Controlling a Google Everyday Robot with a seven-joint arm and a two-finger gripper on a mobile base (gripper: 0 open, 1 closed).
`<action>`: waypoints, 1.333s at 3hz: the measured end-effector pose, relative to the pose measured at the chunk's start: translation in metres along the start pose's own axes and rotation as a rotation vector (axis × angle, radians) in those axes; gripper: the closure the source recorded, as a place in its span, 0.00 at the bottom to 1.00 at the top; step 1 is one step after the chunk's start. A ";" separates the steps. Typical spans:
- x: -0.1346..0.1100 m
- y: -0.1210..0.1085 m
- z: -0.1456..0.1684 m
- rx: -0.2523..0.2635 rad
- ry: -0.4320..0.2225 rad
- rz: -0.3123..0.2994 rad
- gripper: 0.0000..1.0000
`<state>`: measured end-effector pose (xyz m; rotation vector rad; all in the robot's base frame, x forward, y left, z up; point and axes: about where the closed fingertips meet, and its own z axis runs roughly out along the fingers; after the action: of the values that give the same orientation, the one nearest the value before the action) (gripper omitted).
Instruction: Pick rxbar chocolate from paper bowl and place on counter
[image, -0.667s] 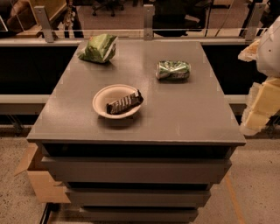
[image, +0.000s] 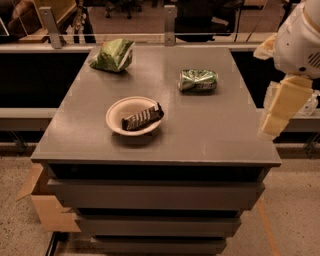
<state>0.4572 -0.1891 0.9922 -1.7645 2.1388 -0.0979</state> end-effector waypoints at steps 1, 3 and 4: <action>-0.036 -0.018 0.009 -0.007 -0.025 -0.104 0.00; -0.090 -0.041 0.046 -0.087 -0.057 -0.256 0.00; -0.109 -0.047 0.067 -0.144 -0.107 -0.280 0.00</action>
Offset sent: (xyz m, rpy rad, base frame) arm 0.0716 0.0936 -0.0059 -0.0444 0.0342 0.3180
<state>0.5395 -0.0829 0.9685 -2.0941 1.8545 0.0799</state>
